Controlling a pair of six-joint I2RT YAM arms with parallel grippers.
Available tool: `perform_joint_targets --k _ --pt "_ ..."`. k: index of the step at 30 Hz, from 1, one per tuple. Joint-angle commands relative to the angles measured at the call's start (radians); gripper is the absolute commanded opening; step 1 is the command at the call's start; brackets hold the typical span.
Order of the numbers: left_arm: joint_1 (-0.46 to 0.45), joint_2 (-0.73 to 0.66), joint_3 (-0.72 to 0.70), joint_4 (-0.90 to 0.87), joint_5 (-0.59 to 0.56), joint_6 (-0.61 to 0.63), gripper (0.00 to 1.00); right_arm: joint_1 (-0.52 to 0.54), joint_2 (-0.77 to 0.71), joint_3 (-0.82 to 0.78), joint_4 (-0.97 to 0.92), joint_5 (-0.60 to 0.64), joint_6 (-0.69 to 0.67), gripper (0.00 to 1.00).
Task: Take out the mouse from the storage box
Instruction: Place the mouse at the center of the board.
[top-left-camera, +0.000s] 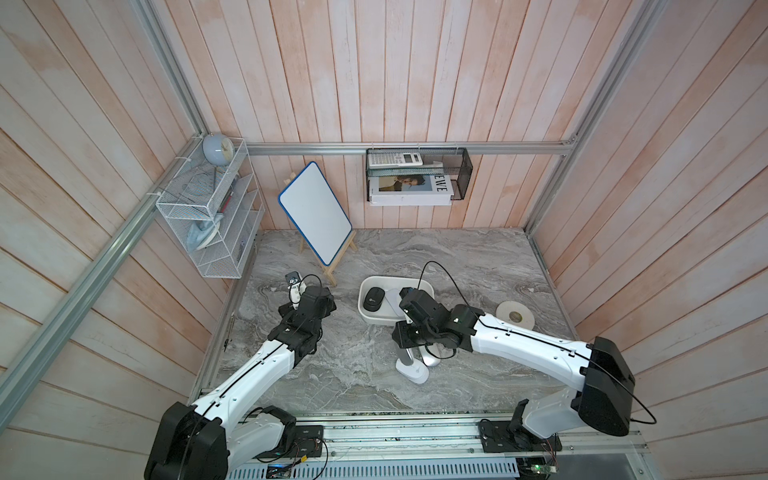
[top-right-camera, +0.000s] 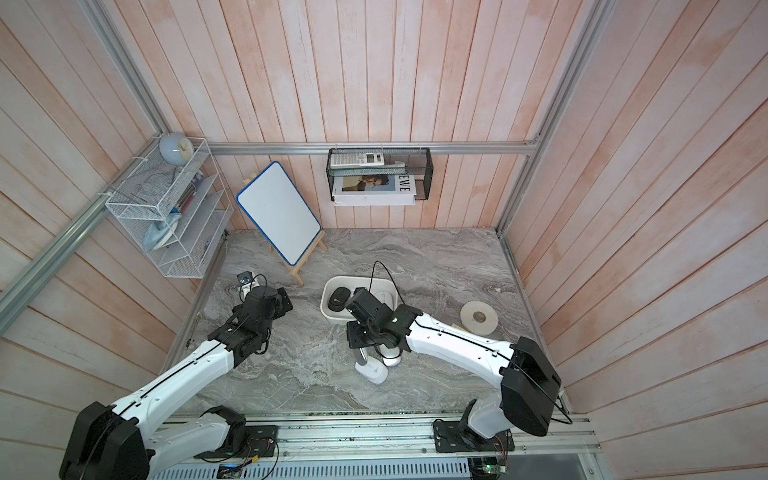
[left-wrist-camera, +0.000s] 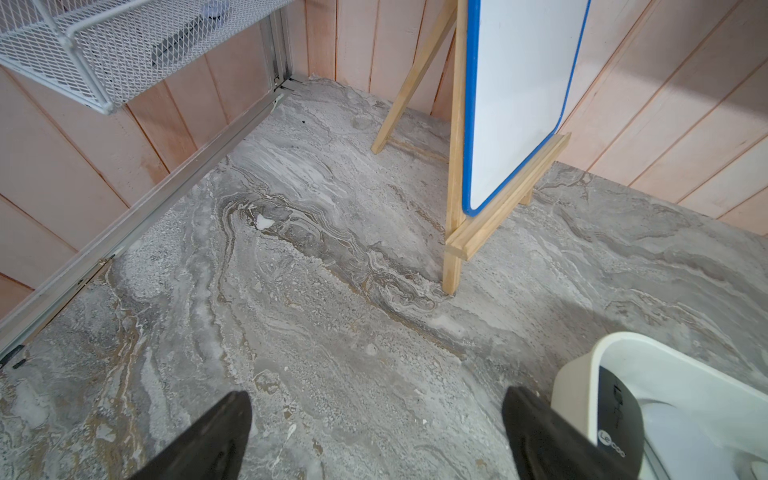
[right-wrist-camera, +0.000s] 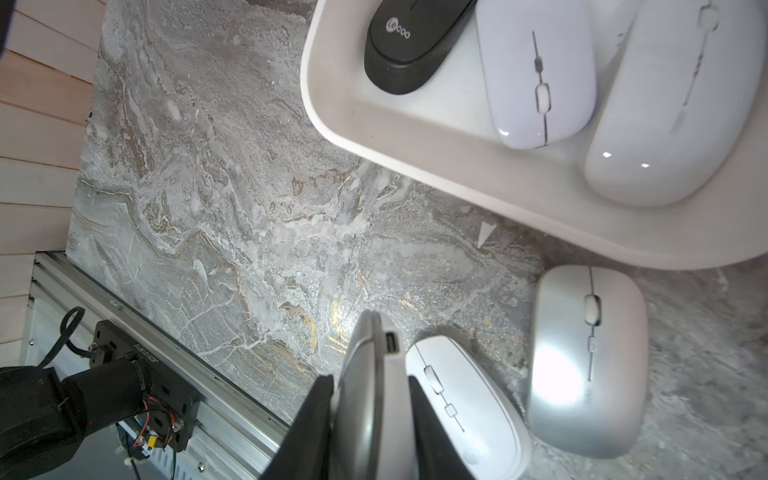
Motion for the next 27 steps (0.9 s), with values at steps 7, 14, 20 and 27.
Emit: perform_joint_targets --k 7,14,20,27 --pt "0.005 -0.015 -0.013 0.016 -0.006 0.017 1.00 0.063 0.123 -0.009 0.216 -0.041 0.093 0.13" --pt "0.005 -0.017 -0.020 0.019 -0.011 0.017 1.00 0.075 0.196 -0.035 0.331 -0.042 0.160 0.13" --pt "0.005 -0.015 -0.019 0.020 -0.009 0.016 1.00 0.078 0.277 -0.040 0.418 -0.075 0.211 0.14" --pt "0.005 -0.016 -0.016 0.017 -0.007 0.016 1.00 0.078 0.297 -0.055 0.429 -0.040 0.233 0.15"
